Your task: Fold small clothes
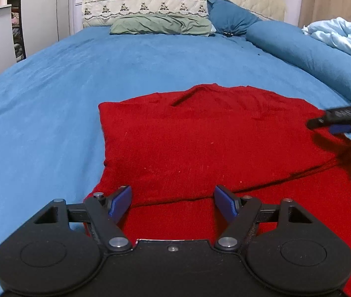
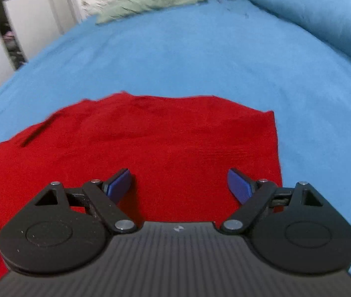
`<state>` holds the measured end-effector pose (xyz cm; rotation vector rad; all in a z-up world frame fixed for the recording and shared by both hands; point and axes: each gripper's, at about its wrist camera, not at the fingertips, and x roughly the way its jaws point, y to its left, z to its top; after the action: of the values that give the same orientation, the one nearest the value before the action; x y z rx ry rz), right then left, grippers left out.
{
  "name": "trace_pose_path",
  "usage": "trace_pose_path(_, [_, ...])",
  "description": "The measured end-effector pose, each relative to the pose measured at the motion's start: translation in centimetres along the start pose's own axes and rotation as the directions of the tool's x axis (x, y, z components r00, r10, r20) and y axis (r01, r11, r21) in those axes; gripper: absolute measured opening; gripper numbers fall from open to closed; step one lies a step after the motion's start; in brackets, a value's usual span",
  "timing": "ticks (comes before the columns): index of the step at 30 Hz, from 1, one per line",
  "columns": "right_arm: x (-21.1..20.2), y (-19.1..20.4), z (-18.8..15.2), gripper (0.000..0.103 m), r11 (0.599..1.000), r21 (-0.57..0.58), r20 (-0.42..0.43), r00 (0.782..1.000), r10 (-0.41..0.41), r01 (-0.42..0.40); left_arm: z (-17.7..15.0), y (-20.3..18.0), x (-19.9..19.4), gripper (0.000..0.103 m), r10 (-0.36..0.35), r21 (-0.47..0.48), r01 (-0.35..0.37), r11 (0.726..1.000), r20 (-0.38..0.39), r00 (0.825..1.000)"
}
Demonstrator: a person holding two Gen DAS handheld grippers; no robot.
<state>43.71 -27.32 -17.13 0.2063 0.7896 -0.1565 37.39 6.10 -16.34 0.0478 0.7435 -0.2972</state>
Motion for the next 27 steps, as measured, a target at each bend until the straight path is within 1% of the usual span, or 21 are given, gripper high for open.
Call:
trace_pose_path(2, [1.3, -0.3, 0.7, 0.102, 0.998, -0.015, 0.024, 0.998, -0.055, 0.055, -0.2, 0.0, -0.1, 0.077, 0.001, 0.003, -0.001, 1.000, 0.001, 1.000])
trace_pose_path(4, [2.1, -0.8, 1.3, 0.103, 0.994, -0.012, 0.026, 0.994, -0.107, 0.108, -0.4, -0.1, -0.2, 0.078, 0.002, 0.011, -0.002, 1.000, 0.001, 1.000])
trace_pose_path(5, [2.4, -1.2, 1.6, 0.103, 0.994, -0.001, 0.021, 0.993, -0.113, 0.113, -0.5, 0.0, -0.2, 0.078, 0.003, 0.012, -0.003, 1.000, 0.000, 1.000])
trace_pose_path(6, [2.5, -1.6, 1.7, 0.103, 0.995, 0.013, 0.017, 0.995, -0.098, 0.098, -0.5, 0.0, -0.4, 0.079, 0.002, 0.005, -0.002, 1.000, -0.004, 1.000])
trace_pose_path(7, [2.2, -1.8, 1.8, 0.103, 0.996, 0.021, 0.015, 0.996, -0.088, 0.088, -0.5, 0.0, -0.5, 0.084, -0.002, -0.009, 0.001, 1.000, -0.009, 1.000])
trace_pose_path(9, [0.5, -2.0, 1.8, 0.103, 0.997, 0.039, 0.030, 0.997, -0.070, 0.069, -0.2, -0.1, -1.0, 0.086, -0.005, -0.040, 0.003, 0.999, -0.027, 1.000])
trace_pose_path(10, [-0.8, -2.2, 1.6, 0.103, 0.998, 0.048, 0.046, 0.998, -0.050, 0.047, 0.0, -0.2, -1.4, 0.086, 0.001, -0.047, -0.003, 0.999, -0.026, 1.000])
trace_pose_path(13, [-6.5, -2.6, 0.9, 0.103, 0.999, 0.048, 0.118, 0.993, 0.019, -0.024, 0.7, -0.9, -4.1, 0.086, 0.032, -0.062, -0.032, 0.998, -0.001, 0.999])
trace_pose_path(17, [-14.9, -2.5, 0.2, 0.103, 0.998, -0.040, 0.178, 0.983, 0.050, -0.044, 1.3, -2.5, -9.4, 0.088, 0.086, -0.041, -0.085, 0.996, 0.015, 0.996])
trace_pose_path(18, [-17.0, -2.5, -0.1, 0.103, 0.997, -0.058, 0.189, 0.980, 0.064, -0.054, 1.3, -3.0, -11.0, 0.092, 0.094, -0.035, -0.093, 0.995, 0.022, 0.995])
trace_pose_path(19, [-18.8, -2.1, 0.1, 0.103, 0.995, -0.078, 0.190, 0.978, 0.080, -0.066, 1.3, -3.4, -12.6, 0.095, 0.101, -0.033, -0.100, 0.994, 0.028, 0.994])
trace_pose_path(21, [-22.7, -2.0, -0.5, 0.103, 0.991, -0.109, 0.202, 0.975, 0.093, -0.072, 1.2, -4.0, -15.8, 0.097, 0.118, -0.041, -0.116, 0.992, 0.041, 0.992])
trace_pose_path(23, [-26.4, -2.1, -1.6, 0.103, 0.988, -0.134, 0.207, 0.972, 0.108, -0.081, 0.9, -4.5, -18.7, 0.097, 0.131, -0.053, -0.129, 0.990, 0.047, 0.990])
trace_pose_path(25, [-29.8, -2.3, -2.9, 0.103, 0.984, -0.144, 0.202, 0.970, 0.136, -0.108, 0.5, -5.1, -21.3, 0.097, 0.155, -0.060, -0.152, 0.987, 0.049, 0.987])
trace_pose_path(27, [-32.5, -2.6, -4.4, 0.103, 0.981, -0.143, 0.192, 0.968, 0.159, -0.132, -0.1, -5.6, -23.7, 0.097, 0.162, -0.067, -0.158, 0.985, 0.062, 0.985])
